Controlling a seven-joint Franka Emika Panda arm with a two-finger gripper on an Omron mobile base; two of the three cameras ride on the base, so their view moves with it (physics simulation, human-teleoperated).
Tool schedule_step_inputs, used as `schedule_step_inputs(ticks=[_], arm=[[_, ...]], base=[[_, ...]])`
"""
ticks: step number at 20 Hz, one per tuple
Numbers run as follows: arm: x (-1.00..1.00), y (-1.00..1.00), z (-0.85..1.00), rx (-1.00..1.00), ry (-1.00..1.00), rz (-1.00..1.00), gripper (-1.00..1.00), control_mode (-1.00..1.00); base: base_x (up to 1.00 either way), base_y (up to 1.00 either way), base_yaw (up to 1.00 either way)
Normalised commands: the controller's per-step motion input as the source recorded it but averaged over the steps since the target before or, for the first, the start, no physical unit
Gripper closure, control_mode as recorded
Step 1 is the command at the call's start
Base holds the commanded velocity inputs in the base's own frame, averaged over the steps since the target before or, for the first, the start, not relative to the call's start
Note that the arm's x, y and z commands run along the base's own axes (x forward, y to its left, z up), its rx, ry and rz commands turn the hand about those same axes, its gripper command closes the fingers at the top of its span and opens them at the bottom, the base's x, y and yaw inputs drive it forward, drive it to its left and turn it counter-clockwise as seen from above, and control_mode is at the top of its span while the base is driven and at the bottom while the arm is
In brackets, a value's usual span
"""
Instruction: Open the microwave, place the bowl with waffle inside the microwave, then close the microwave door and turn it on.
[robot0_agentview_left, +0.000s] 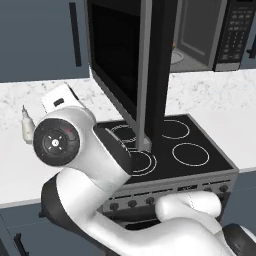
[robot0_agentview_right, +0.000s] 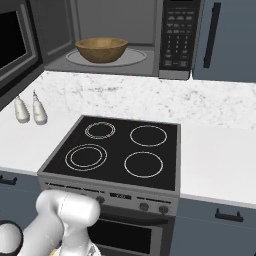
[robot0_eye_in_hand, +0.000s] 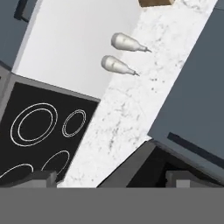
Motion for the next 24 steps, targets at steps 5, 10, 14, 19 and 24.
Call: schedule_step_inputs(ticks=[5, 10, 14, 19, 24], arm=[[0.14, -0.86, 0.00, -0.01, -0.15, -0.42, -1.00, -1.00], [-0.03, -1.00, 0.00, 0.00, -0.27, -0.25, -1.00, -1.00], [0.02, -1.00, 0.00, 0.01, -0.19, -0.17, -1.00, -1.00], [0.41, -1.00, 0.01, 0.16, 0.00, -0.06, -1.00, -1.00], [0.82, -1.00, 0.19, 0.12, 0.01, 0.00, -1.00, -1.00]], base=[[0.00, 0.00, 0.00], [0.00, 0.00, 0.00], [0.00, 0.00, 0.00], [0.00, 0.00, 0.00], [0.00, 0.00, 0.00]])
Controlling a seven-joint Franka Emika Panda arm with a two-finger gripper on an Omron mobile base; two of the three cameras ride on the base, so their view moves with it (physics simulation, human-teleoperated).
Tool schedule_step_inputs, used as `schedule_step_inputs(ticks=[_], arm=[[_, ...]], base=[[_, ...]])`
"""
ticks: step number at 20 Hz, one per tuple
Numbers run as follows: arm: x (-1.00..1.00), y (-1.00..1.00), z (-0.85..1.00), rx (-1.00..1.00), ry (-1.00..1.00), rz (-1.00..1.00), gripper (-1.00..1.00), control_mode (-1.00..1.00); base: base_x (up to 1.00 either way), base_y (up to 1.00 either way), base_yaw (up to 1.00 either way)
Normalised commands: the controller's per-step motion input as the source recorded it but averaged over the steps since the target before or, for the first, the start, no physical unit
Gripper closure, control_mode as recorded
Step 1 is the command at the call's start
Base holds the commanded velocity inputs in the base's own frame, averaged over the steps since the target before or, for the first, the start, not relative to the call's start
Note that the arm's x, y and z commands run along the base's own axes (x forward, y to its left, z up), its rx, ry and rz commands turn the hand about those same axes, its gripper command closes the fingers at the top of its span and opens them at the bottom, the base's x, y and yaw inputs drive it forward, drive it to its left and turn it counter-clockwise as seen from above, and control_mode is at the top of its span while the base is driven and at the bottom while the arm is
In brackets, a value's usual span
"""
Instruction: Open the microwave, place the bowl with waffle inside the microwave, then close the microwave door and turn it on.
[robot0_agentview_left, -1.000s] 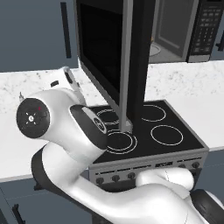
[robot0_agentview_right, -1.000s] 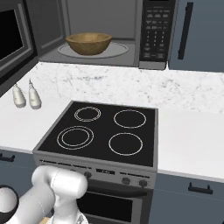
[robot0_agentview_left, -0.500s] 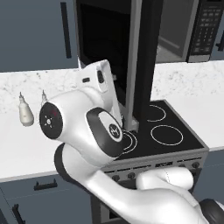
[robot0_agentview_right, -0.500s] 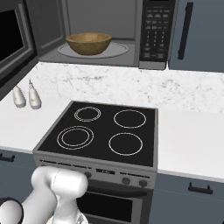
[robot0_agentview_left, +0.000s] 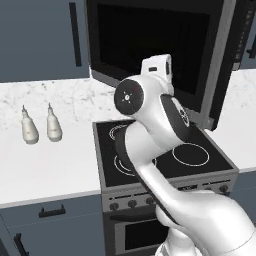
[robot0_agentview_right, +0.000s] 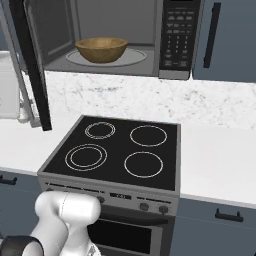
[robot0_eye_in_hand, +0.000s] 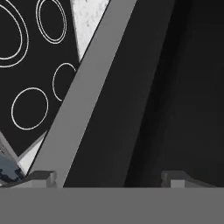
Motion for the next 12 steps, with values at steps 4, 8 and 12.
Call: schedule_step_inputs(ticks=[4, 8, 12], arm=[[1.00, -1.00, 0.33, 0.13, 0.00, 0.02, -1.00, -1.00], [1.00, -1.00, 0.14, 0.11, 0.00, 0.10, -1.00, -1.00], [1.00, -0.87, 0.00, 0.04, 0.00, 0.21, -1.00, -1.00]], base=[[0.00, 0.00, 0.00], [0.00, 0.00, 0.00], [0.00, 0.00, 0.00]])
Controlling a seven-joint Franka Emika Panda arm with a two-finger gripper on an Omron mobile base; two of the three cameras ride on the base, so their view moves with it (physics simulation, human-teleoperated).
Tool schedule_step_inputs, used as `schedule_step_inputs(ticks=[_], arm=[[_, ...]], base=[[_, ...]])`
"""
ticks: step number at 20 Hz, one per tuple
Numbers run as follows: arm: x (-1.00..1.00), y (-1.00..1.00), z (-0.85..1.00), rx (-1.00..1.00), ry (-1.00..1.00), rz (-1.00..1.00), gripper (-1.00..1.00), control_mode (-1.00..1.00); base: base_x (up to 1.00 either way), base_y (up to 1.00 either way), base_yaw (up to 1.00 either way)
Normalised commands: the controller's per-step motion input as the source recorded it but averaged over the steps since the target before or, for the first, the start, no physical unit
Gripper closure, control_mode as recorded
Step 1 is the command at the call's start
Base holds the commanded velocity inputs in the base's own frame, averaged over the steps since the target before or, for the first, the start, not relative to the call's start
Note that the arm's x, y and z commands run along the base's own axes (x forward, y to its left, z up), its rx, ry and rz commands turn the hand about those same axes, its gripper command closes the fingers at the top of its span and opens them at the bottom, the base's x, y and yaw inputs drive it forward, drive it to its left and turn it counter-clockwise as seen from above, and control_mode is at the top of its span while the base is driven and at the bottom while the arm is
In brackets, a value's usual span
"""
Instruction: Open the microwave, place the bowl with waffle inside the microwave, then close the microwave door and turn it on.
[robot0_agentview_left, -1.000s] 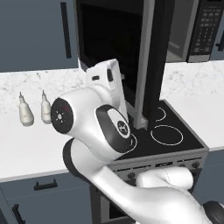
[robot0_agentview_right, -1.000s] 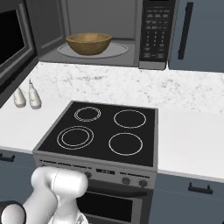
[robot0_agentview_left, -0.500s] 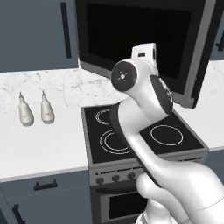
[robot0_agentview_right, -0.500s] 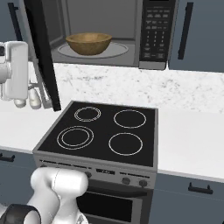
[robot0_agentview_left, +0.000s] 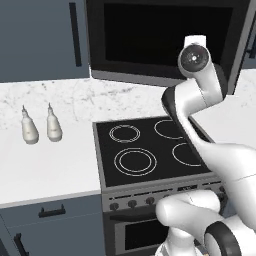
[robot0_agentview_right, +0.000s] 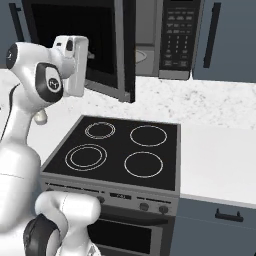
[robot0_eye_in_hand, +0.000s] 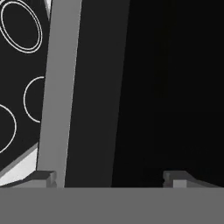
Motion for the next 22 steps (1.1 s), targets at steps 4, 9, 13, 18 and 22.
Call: schedule_step_inputs(ticks=[4, 9, 13, 18, 22], arm=[[0.91, -0.49, 0.00, 0.00, 0.00, 0.27, -1.00, -1.00], [0.39, -0.19, -0.01, 0.00, -0.04, 0.24, -1.00, -1.00], [0.64, -0.04, 0.00, 0.00, -0.01, 0.09, -1.00, -1.00], [0.94, 0.00, 0.00, 0.00, 0.00, 0.00, -1.00, -1.00], [0.43, 0.00, 0.00, 0.00, 0.00, 0.00, -1.00, -1.00]], base=[[0.00, 0.00, 0.00], [0.00, 0.00, 0.00], [0.00, 0.00, 0.00], [0.00, 0.00, 0.00], [0.00, 0.00, 0.00]])
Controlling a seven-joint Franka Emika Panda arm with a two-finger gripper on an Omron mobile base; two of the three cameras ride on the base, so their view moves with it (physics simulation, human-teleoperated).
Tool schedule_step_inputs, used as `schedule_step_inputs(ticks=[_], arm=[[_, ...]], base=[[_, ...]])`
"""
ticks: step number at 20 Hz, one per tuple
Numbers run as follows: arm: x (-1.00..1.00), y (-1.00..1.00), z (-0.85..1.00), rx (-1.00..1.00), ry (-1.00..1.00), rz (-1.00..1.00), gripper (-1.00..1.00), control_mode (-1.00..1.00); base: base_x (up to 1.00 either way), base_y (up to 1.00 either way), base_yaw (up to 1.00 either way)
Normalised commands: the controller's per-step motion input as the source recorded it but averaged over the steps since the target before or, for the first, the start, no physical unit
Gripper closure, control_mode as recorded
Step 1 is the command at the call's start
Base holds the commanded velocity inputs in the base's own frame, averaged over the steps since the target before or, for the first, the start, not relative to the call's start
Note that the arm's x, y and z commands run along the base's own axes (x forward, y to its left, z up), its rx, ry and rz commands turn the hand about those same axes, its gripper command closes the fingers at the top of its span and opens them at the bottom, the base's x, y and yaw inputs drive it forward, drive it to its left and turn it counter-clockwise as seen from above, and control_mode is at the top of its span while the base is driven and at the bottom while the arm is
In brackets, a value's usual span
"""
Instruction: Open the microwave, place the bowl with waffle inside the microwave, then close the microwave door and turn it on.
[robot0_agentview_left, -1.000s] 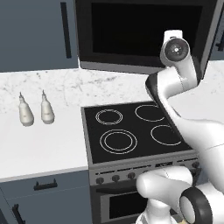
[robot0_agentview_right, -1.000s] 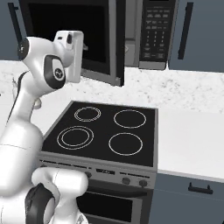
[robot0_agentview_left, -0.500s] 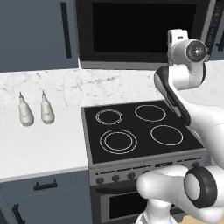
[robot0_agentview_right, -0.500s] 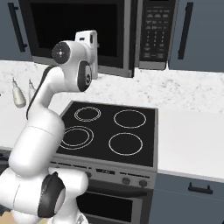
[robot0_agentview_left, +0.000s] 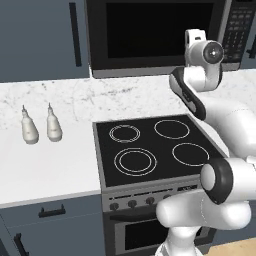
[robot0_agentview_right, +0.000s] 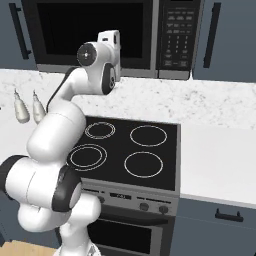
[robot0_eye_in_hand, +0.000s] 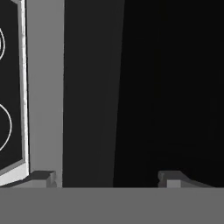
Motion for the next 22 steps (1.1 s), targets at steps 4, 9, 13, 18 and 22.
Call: schedule_step_inputs(ticks=[4, 9, 13, 18, 22], arm=[[0.00, 0.00, 0.00, 0.00, -0.01, 0.00, -1.00, -1.00], [-0.75, -0.25, 0.00, 0.04, -0.14, 0.09, -1.00, -1.00], [-1.00, -0.69, 0.10, 0.05, -0.27, 0.11, -1.00, -1.00], [-0.47, -1.00, 0.04, 0.20, -0.16, 0.08, -1.00, -1.00], [0.00, -0.99, 0.00, 0.25, 0.00, 0.05, -1.00, -1.00]], base=[[0.00, 0.00, 0.00], [0.00, 0.00, 0.00], [0.00, 0.00, 0.00], [0.00, 0.00, 0.00], [0.00, 0.00, 0.00]])
